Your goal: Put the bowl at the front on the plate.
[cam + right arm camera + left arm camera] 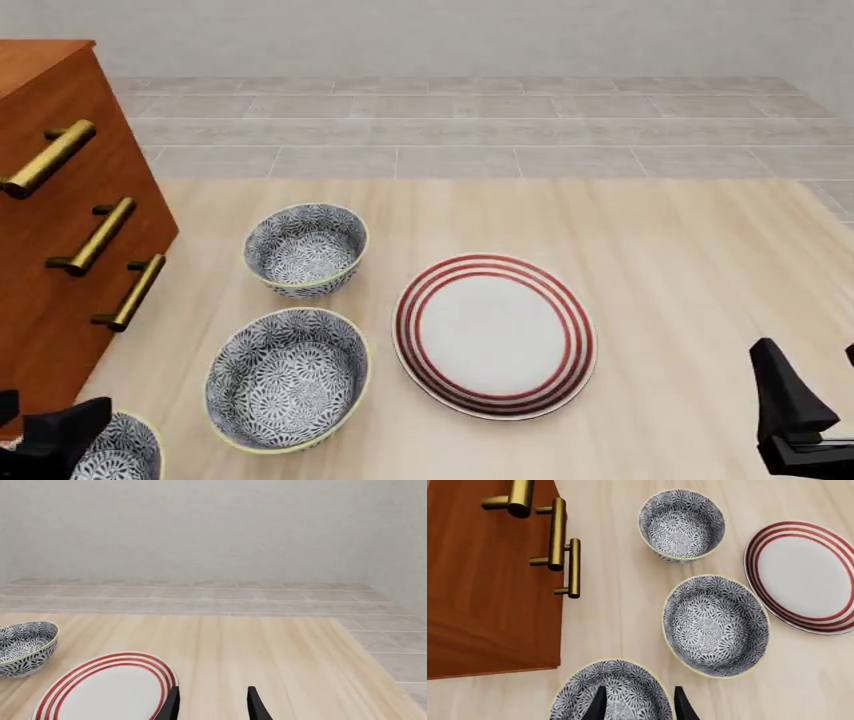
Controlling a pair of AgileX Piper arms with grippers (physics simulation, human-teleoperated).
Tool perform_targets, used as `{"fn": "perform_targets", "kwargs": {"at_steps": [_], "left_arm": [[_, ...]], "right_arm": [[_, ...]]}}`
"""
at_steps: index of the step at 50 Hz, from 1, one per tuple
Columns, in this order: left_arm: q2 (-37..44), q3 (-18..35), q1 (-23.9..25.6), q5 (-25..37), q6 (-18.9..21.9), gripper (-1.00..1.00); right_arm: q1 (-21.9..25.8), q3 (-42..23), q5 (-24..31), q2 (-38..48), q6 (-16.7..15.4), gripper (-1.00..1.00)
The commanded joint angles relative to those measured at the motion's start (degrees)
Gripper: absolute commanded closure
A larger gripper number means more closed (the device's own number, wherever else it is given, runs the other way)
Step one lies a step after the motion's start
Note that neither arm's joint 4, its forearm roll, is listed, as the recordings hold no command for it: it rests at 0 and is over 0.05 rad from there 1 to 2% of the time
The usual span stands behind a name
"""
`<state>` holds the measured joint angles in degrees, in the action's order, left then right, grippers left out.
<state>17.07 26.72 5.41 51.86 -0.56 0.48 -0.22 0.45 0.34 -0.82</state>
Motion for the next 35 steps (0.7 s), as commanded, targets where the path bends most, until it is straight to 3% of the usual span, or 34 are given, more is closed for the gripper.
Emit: {"fn": "perform_targets", "kwargs": {"at_steps": [1,11,35], "left_arm": [[1.3,-4.3,0.1,-2.8,-1.4,-1.00],[3.4,-7.8,0.8,-6.6,-3.0,-1.00],[3.7,-10.9,6.1,-7.5,-9.3,-1.00]], "right_arm": [[0.0,0.0,0.0,0.0,0.1,-1.00],[-0.1,0.0,-0.2,0.0,0.3,-1.00],[-0.1,0.0,0.1,-0.2,0.4,-1.00]]}}
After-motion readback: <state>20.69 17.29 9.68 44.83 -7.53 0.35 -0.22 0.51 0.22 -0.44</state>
